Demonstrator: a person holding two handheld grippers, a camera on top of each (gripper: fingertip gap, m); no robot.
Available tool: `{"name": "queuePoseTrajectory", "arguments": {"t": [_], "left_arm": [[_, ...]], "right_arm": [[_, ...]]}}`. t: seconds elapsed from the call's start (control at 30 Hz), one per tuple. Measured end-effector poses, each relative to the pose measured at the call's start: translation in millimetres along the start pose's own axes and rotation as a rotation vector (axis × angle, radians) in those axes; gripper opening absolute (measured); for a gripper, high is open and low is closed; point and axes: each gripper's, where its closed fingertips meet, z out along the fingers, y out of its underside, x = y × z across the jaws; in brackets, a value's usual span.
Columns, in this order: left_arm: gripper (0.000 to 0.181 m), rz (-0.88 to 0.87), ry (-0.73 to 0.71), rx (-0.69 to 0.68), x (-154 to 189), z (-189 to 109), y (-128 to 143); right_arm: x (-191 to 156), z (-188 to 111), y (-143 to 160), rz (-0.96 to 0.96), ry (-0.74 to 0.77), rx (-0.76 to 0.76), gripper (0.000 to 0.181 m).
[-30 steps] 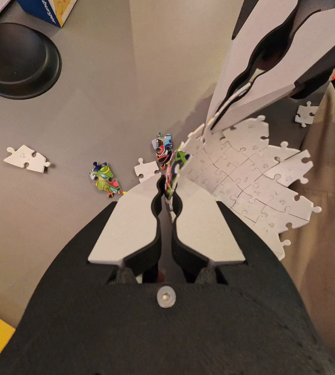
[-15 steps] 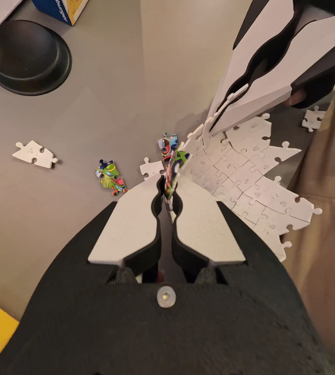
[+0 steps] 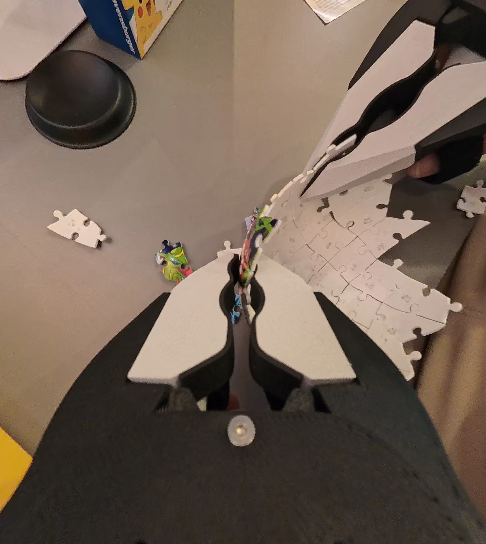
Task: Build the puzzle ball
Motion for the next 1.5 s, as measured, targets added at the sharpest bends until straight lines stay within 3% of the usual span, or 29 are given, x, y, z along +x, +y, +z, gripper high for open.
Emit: {"name": "queuePoseTrajectory", "arguments": {"t": [0.67, 1.03, 1.17, 1.5], "left_arm": [[0.004, -0.003, -0.011, 0.019, -0.1, 2.7, -5.4], [0.004, 0.004, -0.024, 0.026, -1.2, 2.3, -7.7], [0.004, 0.004, -0.007, 0.029, 1.1, 3.3, -7.4], [0.004, 0.005, -0.012, 0.029, 0.3, 4.7, -8.0]], "right_arm": [[3.8, 8.0, -1.4, -0.004, -0.039, -0.042, 0.006], [5.4, 10.2, -3.4, 0.047, -0.050, -0.034, 0.000], [6.1, 10.7, -8.2, 0.050, -0.047, -0.008, 0.007], [4.7, 11.4, -7.1, 0.039, -0.066, -0.018, 0.001]]}}
